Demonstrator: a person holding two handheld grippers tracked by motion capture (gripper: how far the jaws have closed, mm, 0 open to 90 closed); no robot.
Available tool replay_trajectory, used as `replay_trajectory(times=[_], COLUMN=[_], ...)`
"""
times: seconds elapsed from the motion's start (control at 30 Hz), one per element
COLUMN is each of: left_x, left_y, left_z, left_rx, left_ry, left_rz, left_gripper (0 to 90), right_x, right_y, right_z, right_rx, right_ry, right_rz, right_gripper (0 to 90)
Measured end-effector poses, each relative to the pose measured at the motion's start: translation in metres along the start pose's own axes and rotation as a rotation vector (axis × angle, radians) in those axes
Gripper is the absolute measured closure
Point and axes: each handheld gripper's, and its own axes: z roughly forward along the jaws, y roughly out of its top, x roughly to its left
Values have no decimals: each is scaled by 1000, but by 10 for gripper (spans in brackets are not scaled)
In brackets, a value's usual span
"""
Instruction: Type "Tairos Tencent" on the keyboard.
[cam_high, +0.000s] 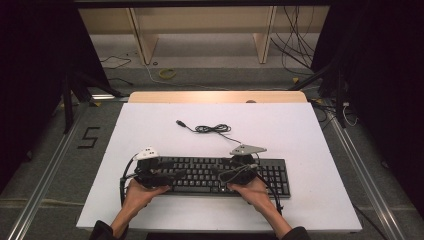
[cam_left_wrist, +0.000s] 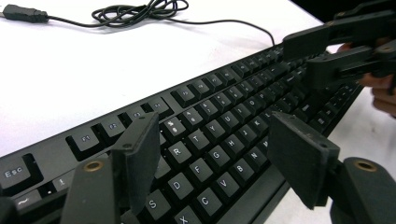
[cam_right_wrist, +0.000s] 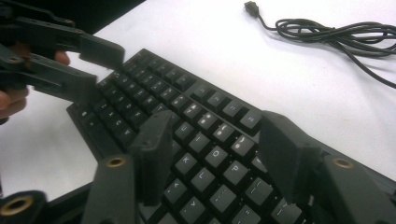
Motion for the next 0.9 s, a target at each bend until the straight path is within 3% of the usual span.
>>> replay_trajectory(times=[0.5, 0.77, 0.9], left_x=[3, 5, 5], left_y=[-7, -11, -12], left_z=[-14, -19, -19], left_rx=[-24, -22, -20], left_ry=[6, 20, 26], left_rz=[-13, -3, 2], left_gripper=[317, 335, 337], right_x=[2, 2, 3], right_y=[3, 0, -1], right_z=[18, 26, 29], right_rx=[53, 89, 104], right_ry=[-28, -38, -33], right_rz=[-42, -55, -61], right_gripper=[791, 900, 900])
